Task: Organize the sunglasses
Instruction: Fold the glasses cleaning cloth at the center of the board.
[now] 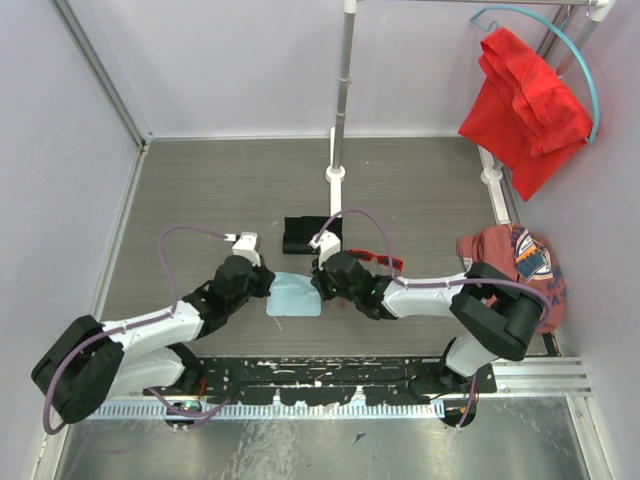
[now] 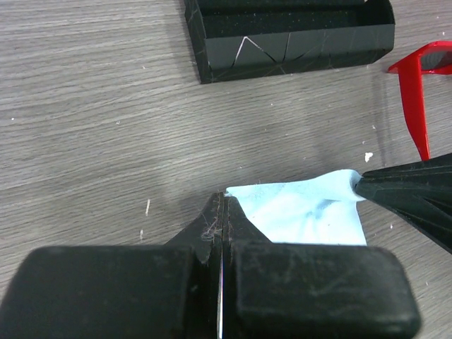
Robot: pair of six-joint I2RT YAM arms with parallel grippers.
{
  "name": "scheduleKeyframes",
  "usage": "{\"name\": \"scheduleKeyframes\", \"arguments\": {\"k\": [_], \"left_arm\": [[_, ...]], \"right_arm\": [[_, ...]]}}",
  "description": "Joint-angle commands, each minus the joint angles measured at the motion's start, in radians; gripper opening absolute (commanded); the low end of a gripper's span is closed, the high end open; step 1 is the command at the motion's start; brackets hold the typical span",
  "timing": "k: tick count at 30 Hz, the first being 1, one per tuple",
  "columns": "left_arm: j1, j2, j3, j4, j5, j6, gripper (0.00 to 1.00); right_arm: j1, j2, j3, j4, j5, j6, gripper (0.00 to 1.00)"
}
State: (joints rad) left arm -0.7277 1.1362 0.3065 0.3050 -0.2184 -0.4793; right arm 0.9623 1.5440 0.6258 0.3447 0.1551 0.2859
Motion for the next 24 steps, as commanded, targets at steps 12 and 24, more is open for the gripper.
{"name": "scheduleKeyframes", "arguments": {"k": [12, 24], "left_arm": [[-0.037, -0.105, -0.051, -0.048, -0.041, -0.033, 0.0], [-0.083, -0.121, -0.07, -0.064, -0.072, -0.065, 0.0]], "right_arm": [[0.046, -0.06, -0.022, 0.054, 0.045, -0.001, 0.01], [0.065, -0.084, -0.049, 0.05, 0.049, 0.007, 0.01]]}}
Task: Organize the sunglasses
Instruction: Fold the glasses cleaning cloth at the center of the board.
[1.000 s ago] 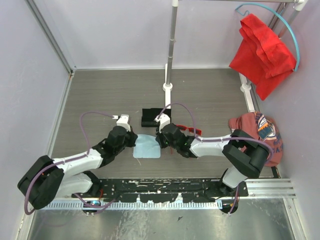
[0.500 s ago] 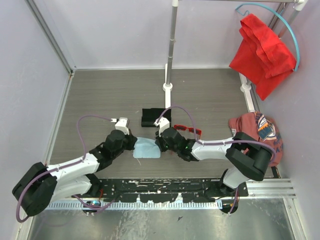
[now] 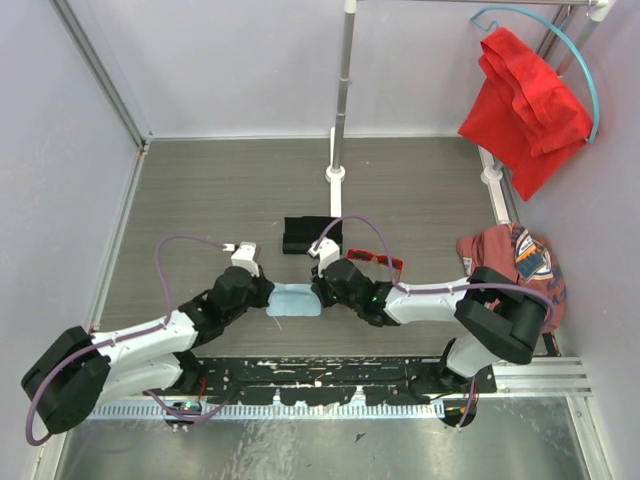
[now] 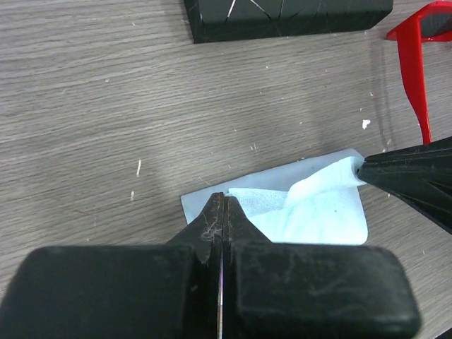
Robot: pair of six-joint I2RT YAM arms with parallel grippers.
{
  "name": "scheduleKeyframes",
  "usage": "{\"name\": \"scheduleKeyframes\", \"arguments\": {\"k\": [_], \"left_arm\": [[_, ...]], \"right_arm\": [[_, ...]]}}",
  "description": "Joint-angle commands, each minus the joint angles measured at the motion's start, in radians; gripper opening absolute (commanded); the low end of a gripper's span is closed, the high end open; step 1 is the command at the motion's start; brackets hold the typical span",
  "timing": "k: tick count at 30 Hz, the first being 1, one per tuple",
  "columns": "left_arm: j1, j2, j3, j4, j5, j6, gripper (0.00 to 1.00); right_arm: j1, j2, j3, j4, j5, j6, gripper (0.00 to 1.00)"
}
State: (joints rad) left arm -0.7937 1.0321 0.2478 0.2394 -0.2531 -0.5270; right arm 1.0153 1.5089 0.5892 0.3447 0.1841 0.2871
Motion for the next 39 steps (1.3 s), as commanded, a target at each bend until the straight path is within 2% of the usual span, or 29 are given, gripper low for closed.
{"name": "scheduleKeyframes", "arguments": {"k": [1, 26, 39], "left_arm": [[-0.021, -0.016, -0.012, 0.001, -0.041, -0.02, 0.0], [-0.099, -0.051, -0.028, -0.064, -0.118, -0.064, 0.0], [-0.127, -0.051, -0.038, -0.063, -0.131, -0.082, 0.0]], "right_arm": [[0.015, -0.05, -0.015, 0.05, 0.02, 0.007, 0.01], [0.067, -0.072, -0.052, 0.045, 0.024, 0.035, 0.01], [0.075, -0.064, -0.063, 0.05, 0.076, 0.043, 0.01]]}}
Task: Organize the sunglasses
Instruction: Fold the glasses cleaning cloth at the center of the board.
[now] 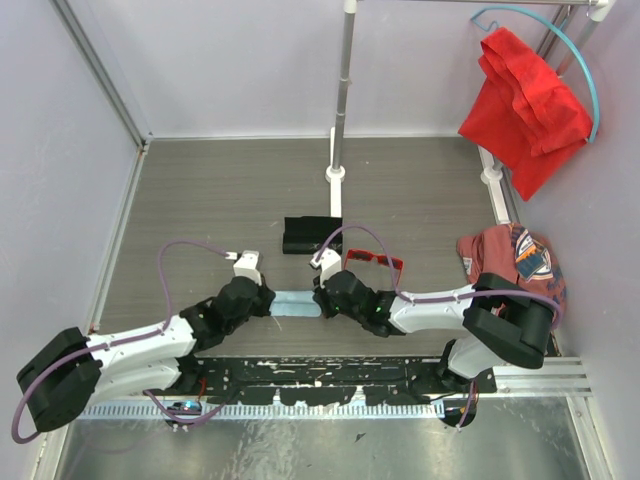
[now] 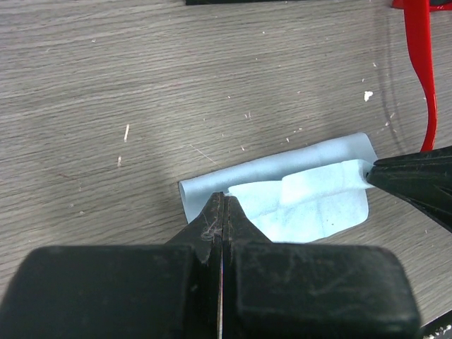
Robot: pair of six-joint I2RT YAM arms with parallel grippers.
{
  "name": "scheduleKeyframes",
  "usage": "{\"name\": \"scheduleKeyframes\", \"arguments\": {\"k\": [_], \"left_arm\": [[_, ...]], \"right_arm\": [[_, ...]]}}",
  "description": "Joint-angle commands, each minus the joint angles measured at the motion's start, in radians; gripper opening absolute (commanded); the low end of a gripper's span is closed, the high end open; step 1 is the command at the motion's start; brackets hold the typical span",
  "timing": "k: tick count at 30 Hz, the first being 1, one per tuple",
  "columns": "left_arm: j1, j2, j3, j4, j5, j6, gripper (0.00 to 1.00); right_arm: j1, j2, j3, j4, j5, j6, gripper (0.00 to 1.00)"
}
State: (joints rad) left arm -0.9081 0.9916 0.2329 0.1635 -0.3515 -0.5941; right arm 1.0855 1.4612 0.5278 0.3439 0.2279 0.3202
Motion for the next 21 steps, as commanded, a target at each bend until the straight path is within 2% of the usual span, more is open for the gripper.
{"name": "scheduleKeyframes", "arguments": {"k": [1, 21], "left_arm": [[-0.016, -0.01, -0.024, 0.012, -0.036, -0.015, 0.0], [-0.024, -0.013, -0.024, -0.002, -0.063, -0.024, 0.0]], "right_arm": [[0.006, -0.016, 0.0, 0.05, 0.033, 0.011, 0.01], [0.012, -0.01, -0.002, 0.055, 0.017, 0.01, 0.01]]}}
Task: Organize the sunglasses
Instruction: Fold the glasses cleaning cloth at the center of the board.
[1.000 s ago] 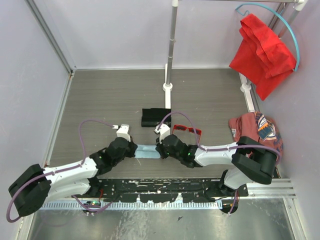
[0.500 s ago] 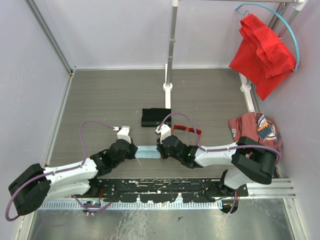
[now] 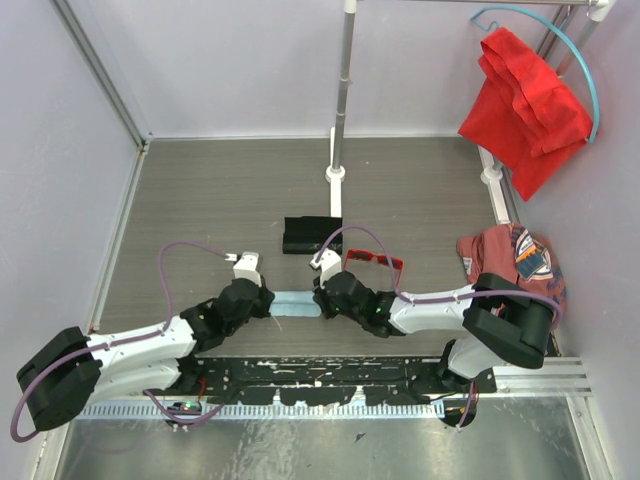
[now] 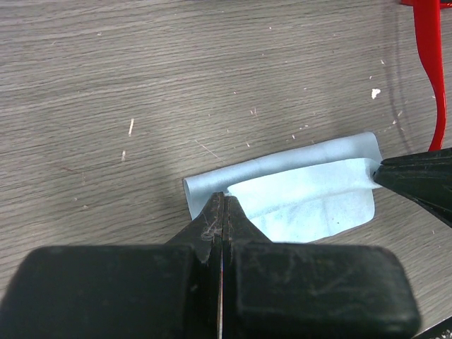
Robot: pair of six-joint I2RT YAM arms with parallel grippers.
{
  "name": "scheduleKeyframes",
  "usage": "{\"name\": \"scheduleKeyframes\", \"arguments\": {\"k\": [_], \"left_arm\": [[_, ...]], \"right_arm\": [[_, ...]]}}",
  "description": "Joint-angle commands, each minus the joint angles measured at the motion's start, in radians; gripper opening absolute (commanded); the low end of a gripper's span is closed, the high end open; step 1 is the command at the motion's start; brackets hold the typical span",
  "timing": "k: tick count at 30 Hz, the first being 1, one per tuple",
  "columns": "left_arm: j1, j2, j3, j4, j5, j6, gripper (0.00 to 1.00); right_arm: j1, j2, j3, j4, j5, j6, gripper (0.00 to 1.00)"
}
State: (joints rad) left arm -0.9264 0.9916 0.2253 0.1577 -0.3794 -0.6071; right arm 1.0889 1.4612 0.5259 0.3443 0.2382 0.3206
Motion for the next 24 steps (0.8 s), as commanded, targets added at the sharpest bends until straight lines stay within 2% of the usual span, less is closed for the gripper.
{"name": "scheduleKeyframes", "arguments": {"k": [1, 10, 13, 18, 21, 24], "left_arm": [[-0.005, -0.013, -0.016, 0.003, -0.035, -0.01, 0.0], [-0.005, -0.014, -0.017, 0.002, -0.034, -0.012, 0.0], [-0.005, -0.018, -0.017, 0.0, -0.033, -0.012, 0.11], [-0.006, -0.02, -0.015, -0.005, -0.034, -0.015, 0.18], [-0.005, -0.025, -0.014, -0.009, -0.033, -0.016, 0.28], [-0.005, -0.036, -0.015, -0.018, -0.035, -0.017, 0.32]], "right_arm": [[0.009, -0.009, -0.001, 0.055, 0.008, 0.009, 0.01], [0.011, 0.0, 0.003, 0.05, 0.016, 0.012, 0.01], [0.011, 0.002, 0.007, 0.047, 0.018, 0.015, 0.05], [0.012, -0.002, 0.006, 0.047, 0.015, 0.017, 0.12], [0.012, -0.007, 0.006, 0.044, 0.02, 0.017, 0.16], [0.014, -0.019, 0.003, 0.044, 0.016, 0.018, 0.22]]}}
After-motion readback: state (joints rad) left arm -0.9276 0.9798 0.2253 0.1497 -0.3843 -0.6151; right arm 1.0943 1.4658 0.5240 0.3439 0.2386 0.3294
